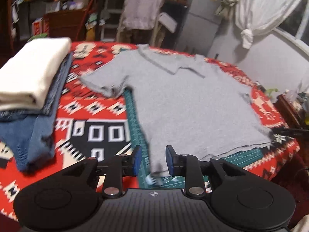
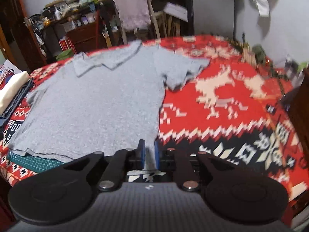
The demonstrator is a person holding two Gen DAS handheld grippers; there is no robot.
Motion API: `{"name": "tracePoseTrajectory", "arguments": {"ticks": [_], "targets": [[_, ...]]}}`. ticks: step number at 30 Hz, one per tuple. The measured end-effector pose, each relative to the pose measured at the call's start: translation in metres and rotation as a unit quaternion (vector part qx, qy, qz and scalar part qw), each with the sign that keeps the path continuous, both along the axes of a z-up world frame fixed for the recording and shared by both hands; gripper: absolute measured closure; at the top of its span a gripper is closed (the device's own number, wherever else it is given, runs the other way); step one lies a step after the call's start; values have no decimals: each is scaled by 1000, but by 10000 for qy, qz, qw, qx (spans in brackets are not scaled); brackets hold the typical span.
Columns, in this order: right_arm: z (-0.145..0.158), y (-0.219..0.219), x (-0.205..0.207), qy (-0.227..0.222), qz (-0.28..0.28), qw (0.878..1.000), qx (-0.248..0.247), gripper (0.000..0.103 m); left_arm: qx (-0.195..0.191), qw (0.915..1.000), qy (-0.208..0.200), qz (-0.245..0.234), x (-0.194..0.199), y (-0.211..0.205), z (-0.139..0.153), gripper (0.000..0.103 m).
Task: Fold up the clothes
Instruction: 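Open both tools and position them at the shirt hem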
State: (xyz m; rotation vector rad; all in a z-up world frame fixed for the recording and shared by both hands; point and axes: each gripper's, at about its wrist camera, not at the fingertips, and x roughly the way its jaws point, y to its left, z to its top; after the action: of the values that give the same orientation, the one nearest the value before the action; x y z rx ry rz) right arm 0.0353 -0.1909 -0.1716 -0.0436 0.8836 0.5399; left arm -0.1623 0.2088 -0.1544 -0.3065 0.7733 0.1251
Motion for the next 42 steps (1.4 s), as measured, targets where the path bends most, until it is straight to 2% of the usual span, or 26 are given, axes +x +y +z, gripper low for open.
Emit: {"name": "tracePoseTrajectory", "arguments": {"ticks": [1,8,10,11,16,17,19,24,29,31,32,33,34,38,42], "targets": [[-6,-1,3,90,-58,9999,-47,100,29,10000,-21,-67,2,-3,1,75],[-4,-7,-2,35,-208,9995,-233,99,176,9981,-29,-592,15,-29,-5,76],[2,-8,-6,-74,-211,9995,-202,91,359,9957,-84,-855,18,-40,-5,76],[5,-8,-9,-150,-170,9996,-177,91,395,9945,-114,-964,20,-45,-5,76],[19,16,-32,-444,714,9964,-141,90,512,9881,-191,-1441,29,-65,-11,76],[18,22,-35,-434,856,9952,-167,90,528,9869,-191,-1512,31,-68,-13,75],[11,34,-38,-389,951,9944,-247,80,607,9844,-192,-1639,35,-76,-18,75],[-2,49,-43,-423,1032,9926,-487,76,1062,9758,-174,-1902,39,-95,-30,69],[-10,55,-47,-553,1070,9896,-785,76,1332,9724,-129,-1911,43,-102,-41,69],[-11,58,-48,-609,1049,9887,-887,88,1400,9709,-161,-1937,43,-103,-44,70],[-11,57,-48,-600,1022,9890,-886,92,1435,9703,-193,-1937,42,-103,-45,76],[-11,56,-47,-574,998,9896,-858,96,1494,9705,-211,-1878,41,-103,-46,90],[-10,55,-47,-548,974,9903,-830,100,1553,9707,-228,-1820,41,-102,-46,97],[-7,52,-49,-502,957,9911,-773,101,1424,9735,-296,-1766,37,-95,-43,100],[-7,50,-50,-368,918,9926,-711,101,1615,9677,-247,-1921,32,-99,-41,100]]}}
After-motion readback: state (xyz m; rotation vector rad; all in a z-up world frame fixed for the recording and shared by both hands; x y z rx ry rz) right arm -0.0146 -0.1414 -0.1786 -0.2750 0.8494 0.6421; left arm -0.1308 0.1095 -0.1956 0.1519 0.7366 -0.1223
